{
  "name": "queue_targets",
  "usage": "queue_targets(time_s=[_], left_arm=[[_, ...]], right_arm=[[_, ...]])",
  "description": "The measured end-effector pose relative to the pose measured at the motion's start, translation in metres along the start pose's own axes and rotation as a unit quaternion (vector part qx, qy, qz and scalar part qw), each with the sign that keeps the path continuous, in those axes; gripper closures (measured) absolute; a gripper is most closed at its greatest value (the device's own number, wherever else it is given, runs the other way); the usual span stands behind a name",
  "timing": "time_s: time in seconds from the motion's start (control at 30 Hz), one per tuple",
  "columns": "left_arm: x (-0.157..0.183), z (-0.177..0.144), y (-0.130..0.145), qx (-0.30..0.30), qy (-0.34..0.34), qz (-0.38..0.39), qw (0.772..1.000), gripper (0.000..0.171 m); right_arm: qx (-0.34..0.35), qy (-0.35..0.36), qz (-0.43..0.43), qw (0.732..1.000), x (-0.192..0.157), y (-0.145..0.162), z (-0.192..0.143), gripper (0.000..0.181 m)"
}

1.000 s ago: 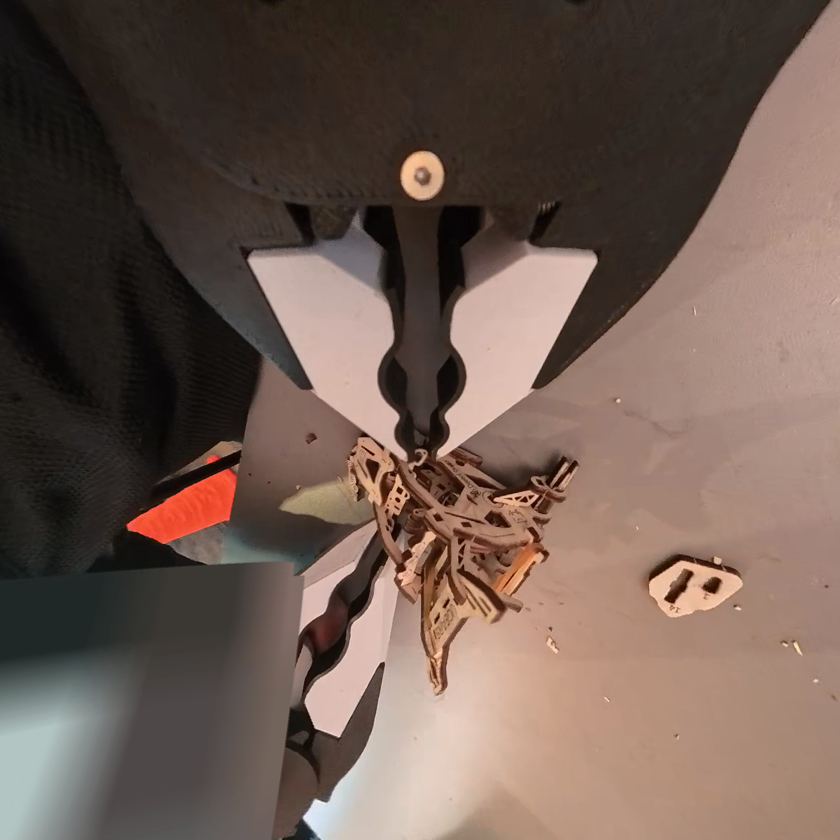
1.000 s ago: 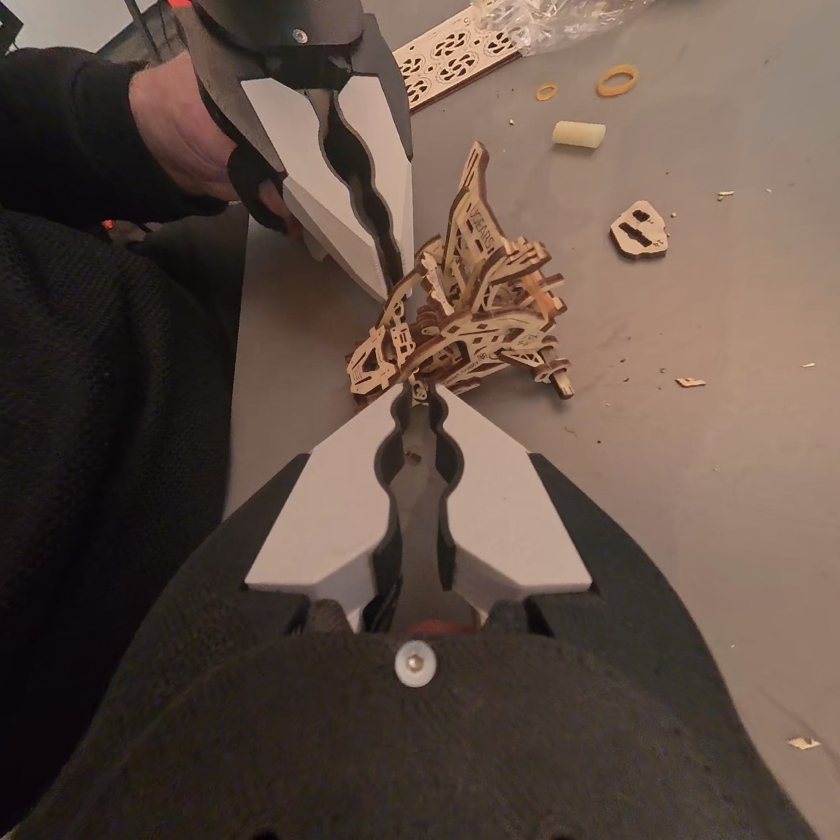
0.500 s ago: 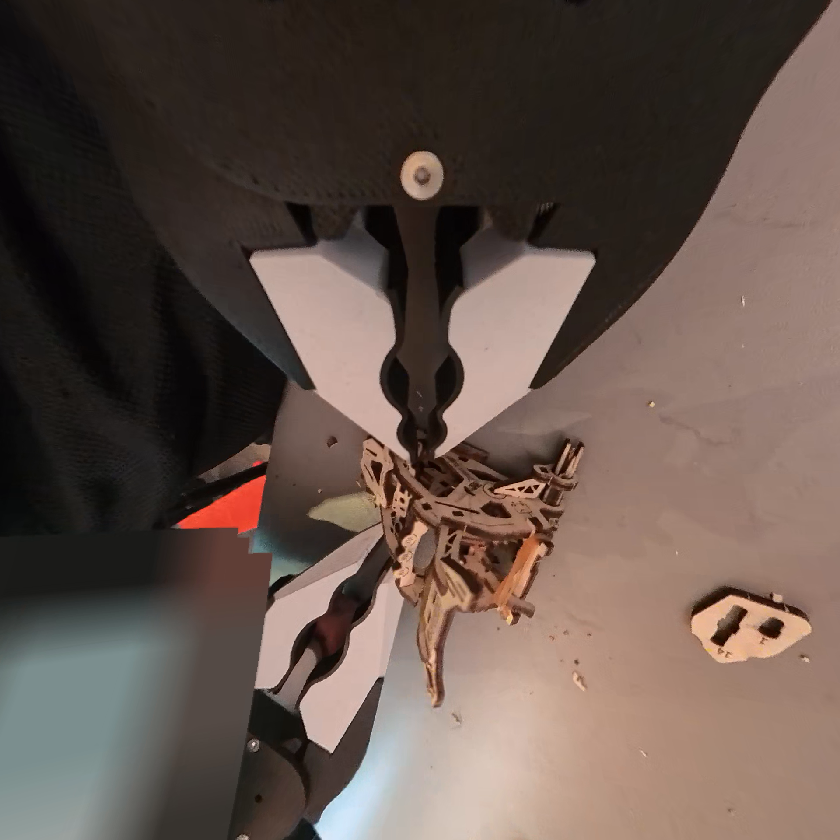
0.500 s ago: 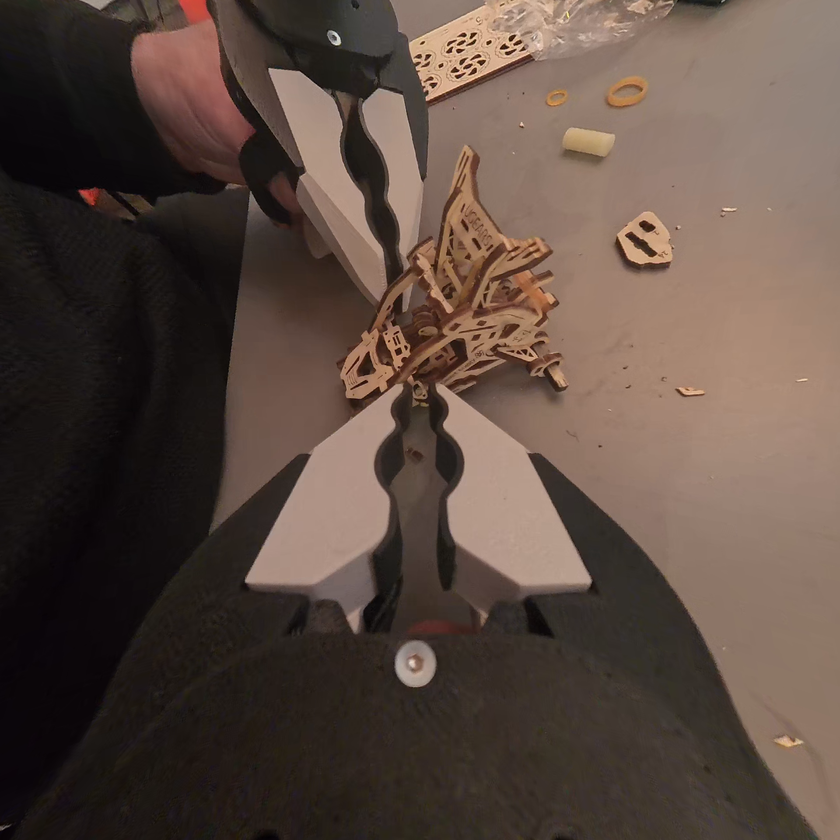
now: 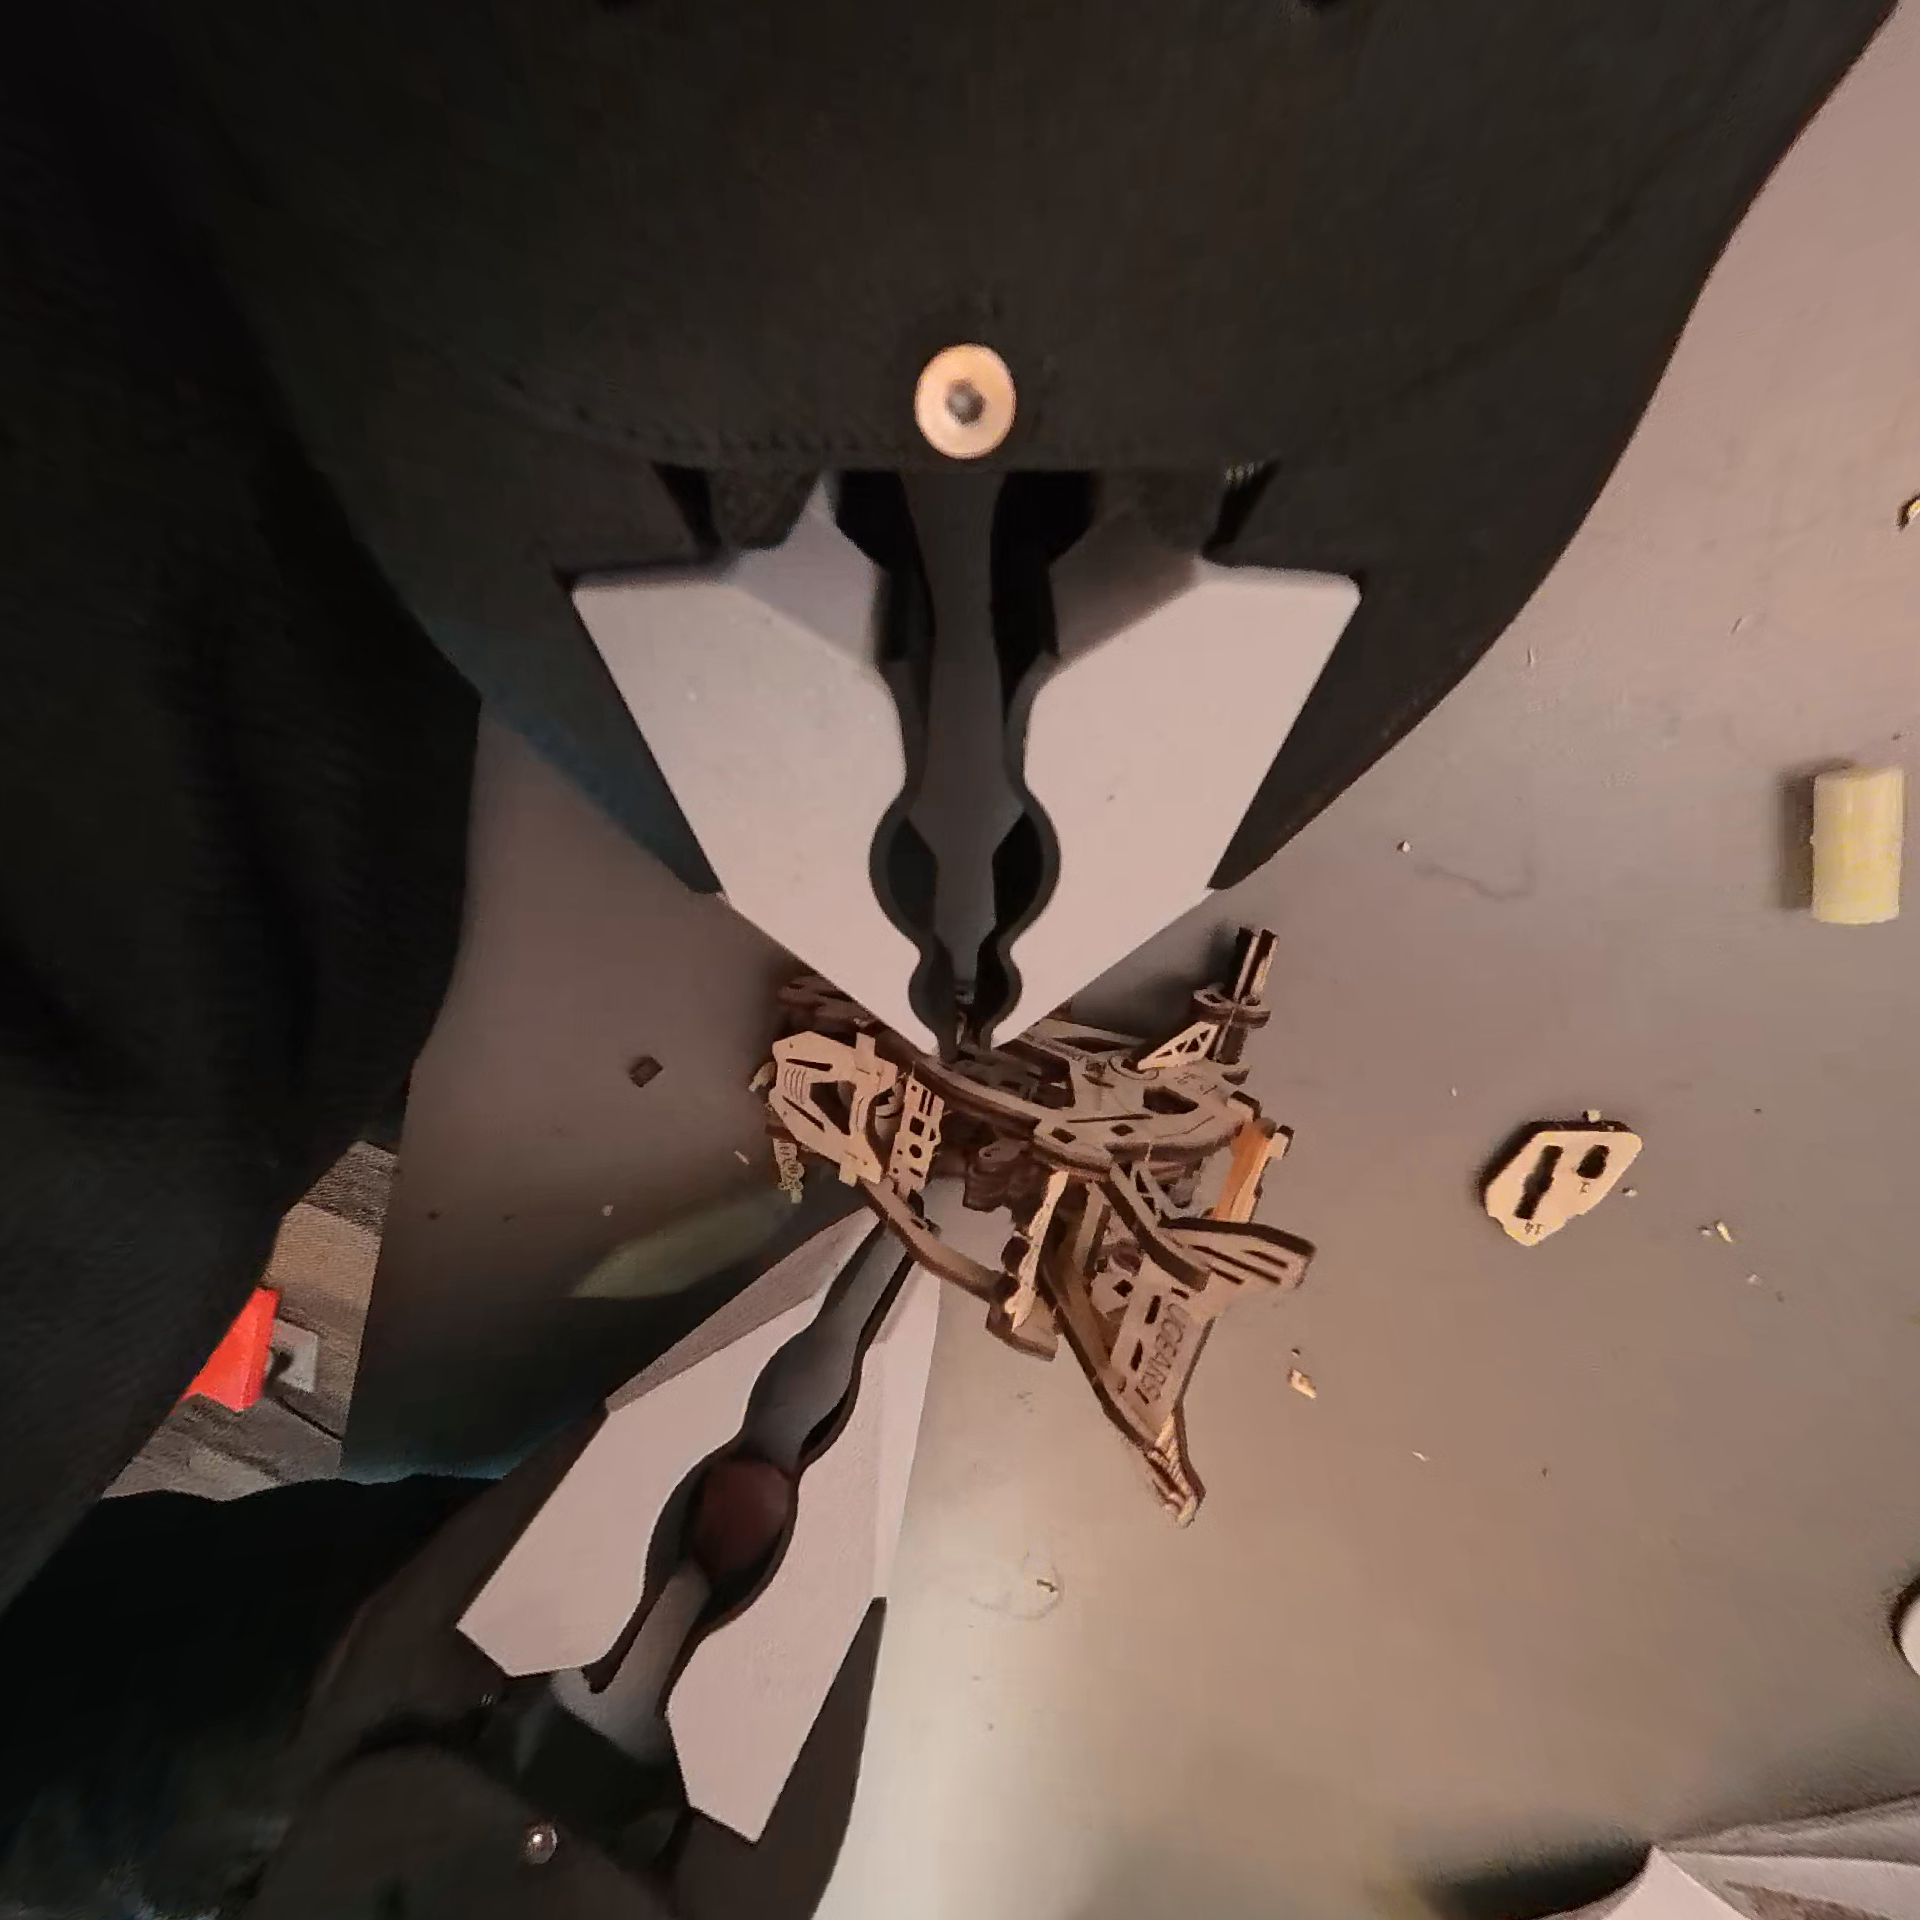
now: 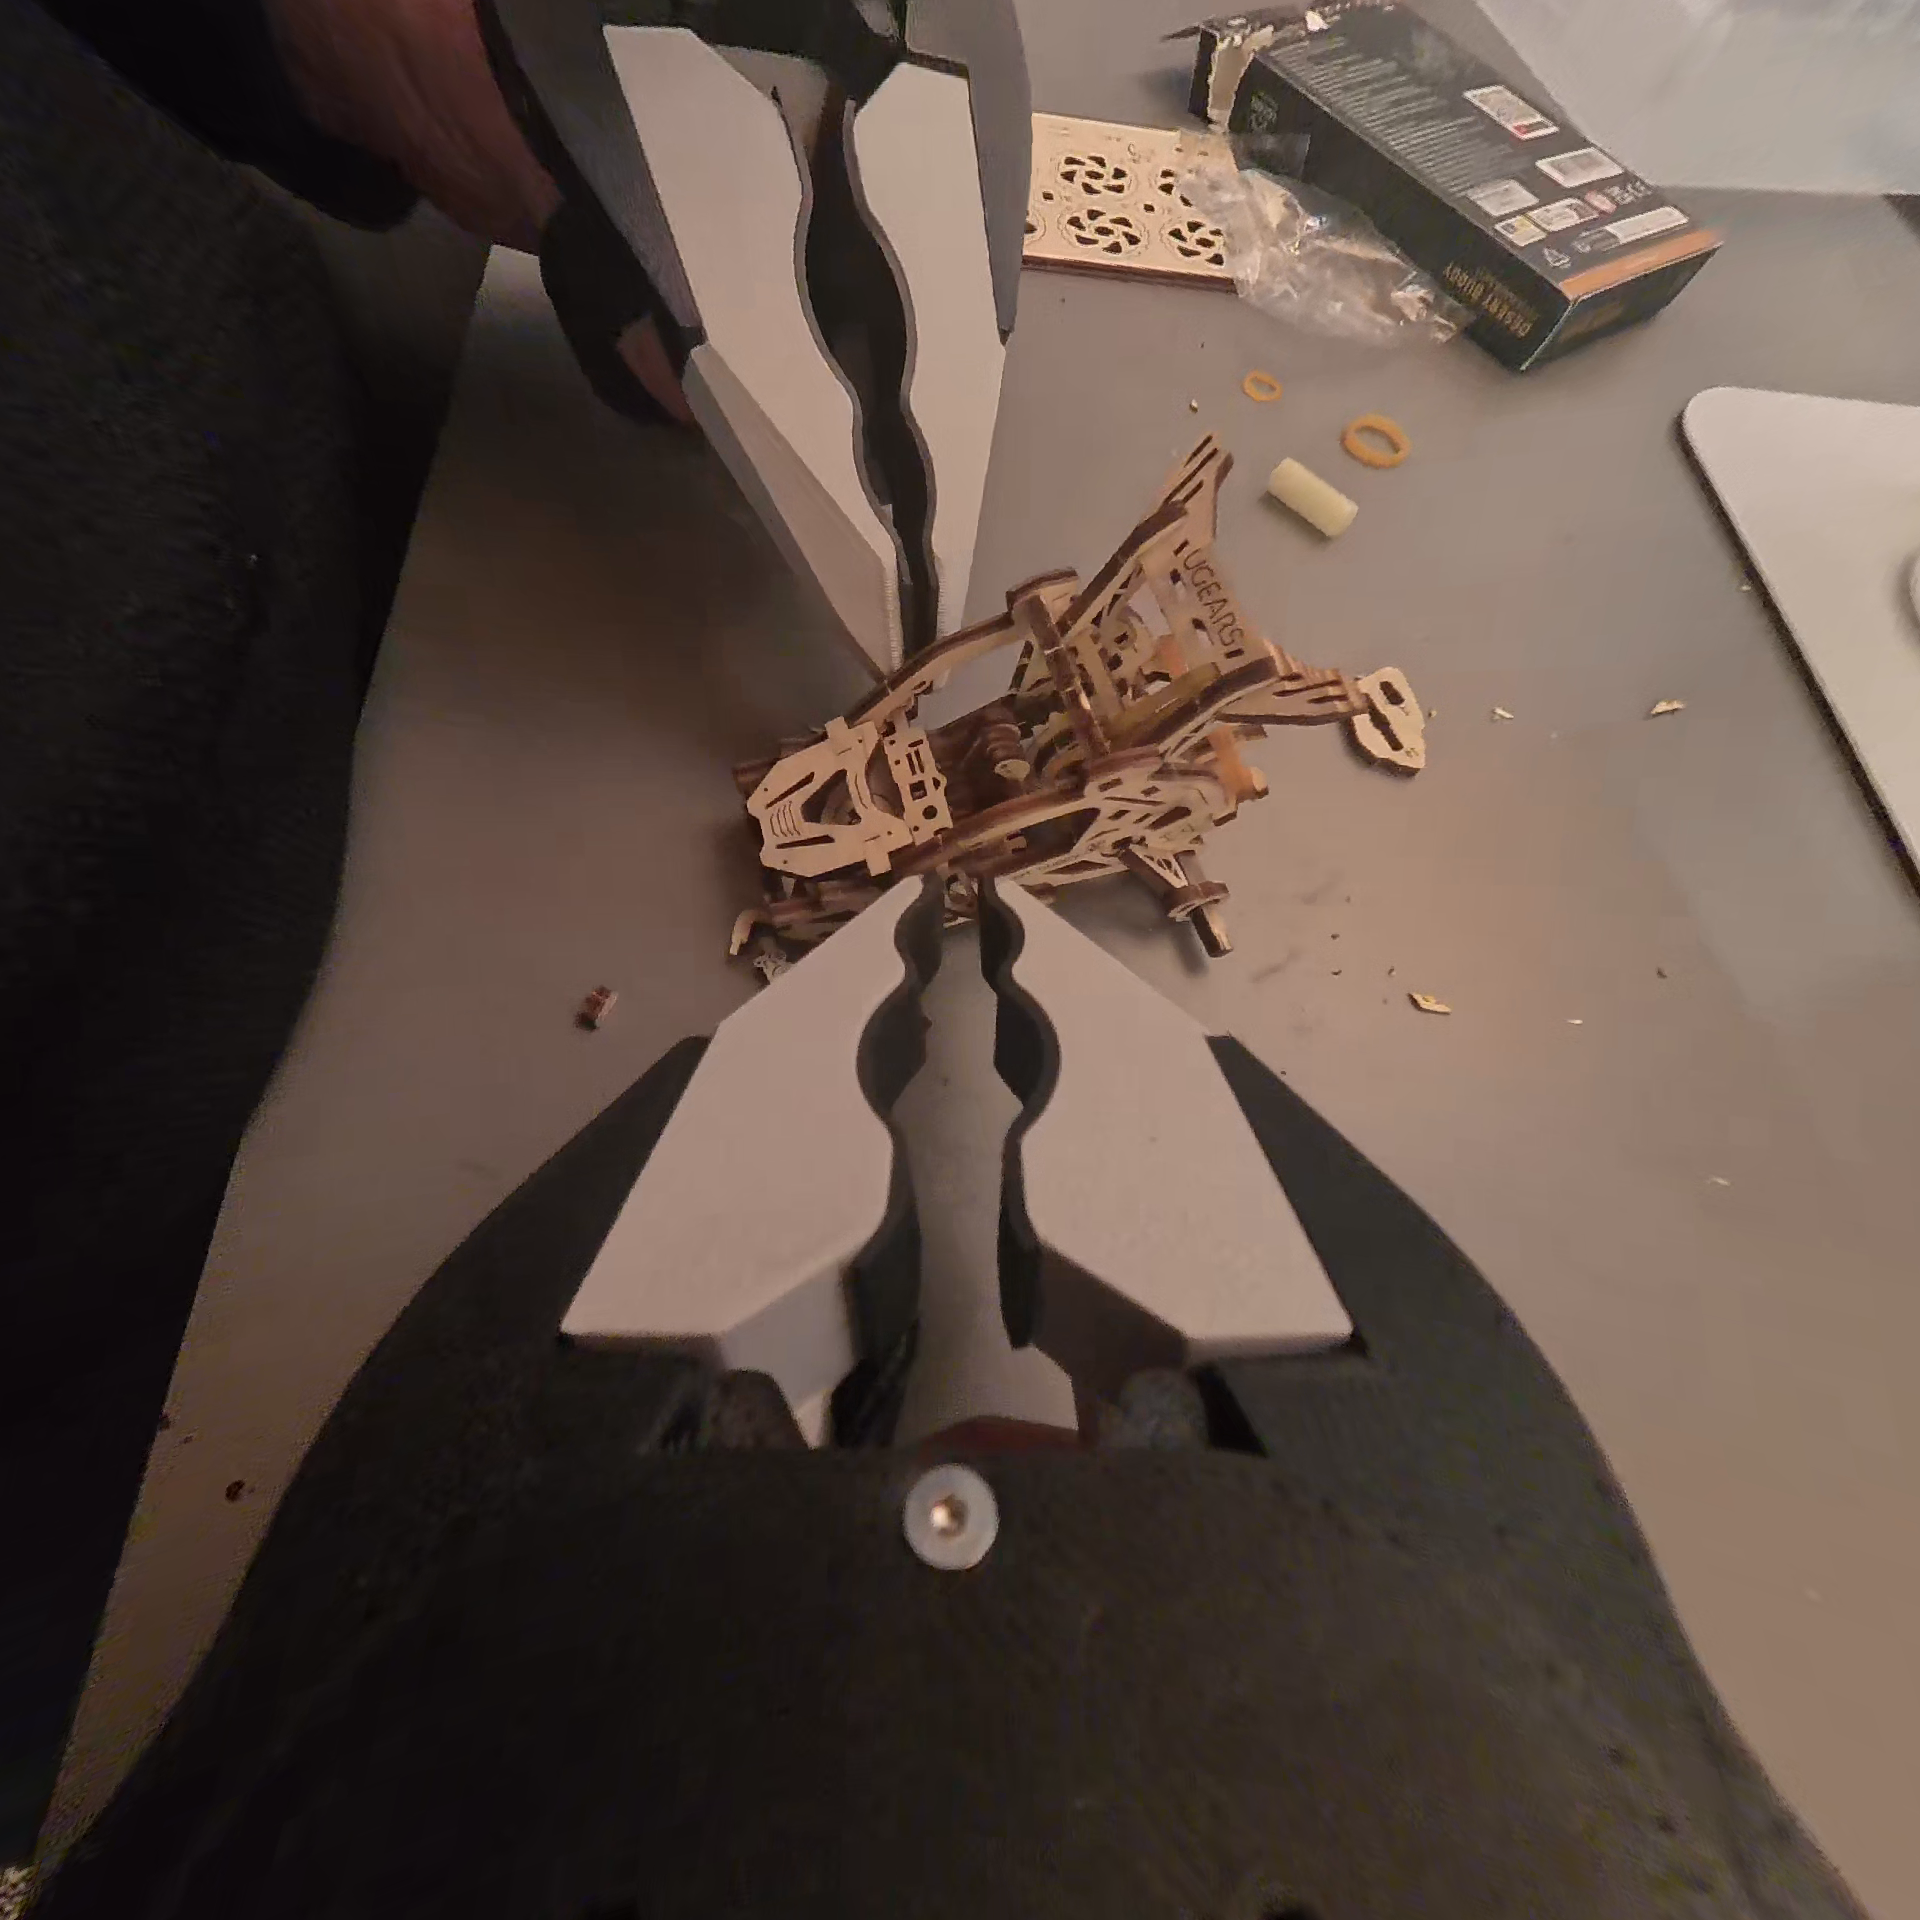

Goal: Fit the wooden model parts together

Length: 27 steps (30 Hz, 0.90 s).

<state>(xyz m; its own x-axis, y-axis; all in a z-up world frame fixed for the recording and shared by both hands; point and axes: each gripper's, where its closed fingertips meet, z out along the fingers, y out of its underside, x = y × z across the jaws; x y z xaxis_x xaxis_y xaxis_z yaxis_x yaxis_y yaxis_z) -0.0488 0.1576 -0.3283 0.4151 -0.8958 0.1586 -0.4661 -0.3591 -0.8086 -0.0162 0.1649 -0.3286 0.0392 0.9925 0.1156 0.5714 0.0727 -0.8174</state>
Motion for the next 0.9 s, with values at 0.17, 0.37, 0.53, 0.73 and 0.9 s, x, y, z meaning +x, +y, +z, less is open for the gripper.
queue_targets(time_s=[0.17, 0.37, 0.53, 0.73, 0.9], left_arm=[[0.001, -0.001, 0.001, 0.001, -0.009, 0.017, 1.0, 0.171], [0.004, 0.0, 0.002, 0.001, -0.014, 0.032, 0.999, 0.171], [0.007, 0.0, 0.002, 0.001, -0.009, 0.031, 0.999, 0.171], [0.013, 0.001, 0.002, 0.0, -0.002, 0.03, 1.0, 0.171], [0.015, 0.003, 0.001, -0.001, 0.0, 0.031, 1.0, 0.171]], right_arm=[[0.004, 0.0, -0.01, 1.0, 0.0, -0.001, 0.0, 0.177], [0.012, -0.024, 0.012, 1.0, 0.0, -0.003, -0.002, 0.174], [0.004, -0.049, 0.03, 0.998, -0.003, -0.001, -0.002, 0.176], [0.004, -0.083, 0.031, 0.996, -0.009, 0.001, -0.006, 0.171], [-0.002, -0.119, 0.026, 0.993, -0.018, 0.002, -0.011, 0.137]])
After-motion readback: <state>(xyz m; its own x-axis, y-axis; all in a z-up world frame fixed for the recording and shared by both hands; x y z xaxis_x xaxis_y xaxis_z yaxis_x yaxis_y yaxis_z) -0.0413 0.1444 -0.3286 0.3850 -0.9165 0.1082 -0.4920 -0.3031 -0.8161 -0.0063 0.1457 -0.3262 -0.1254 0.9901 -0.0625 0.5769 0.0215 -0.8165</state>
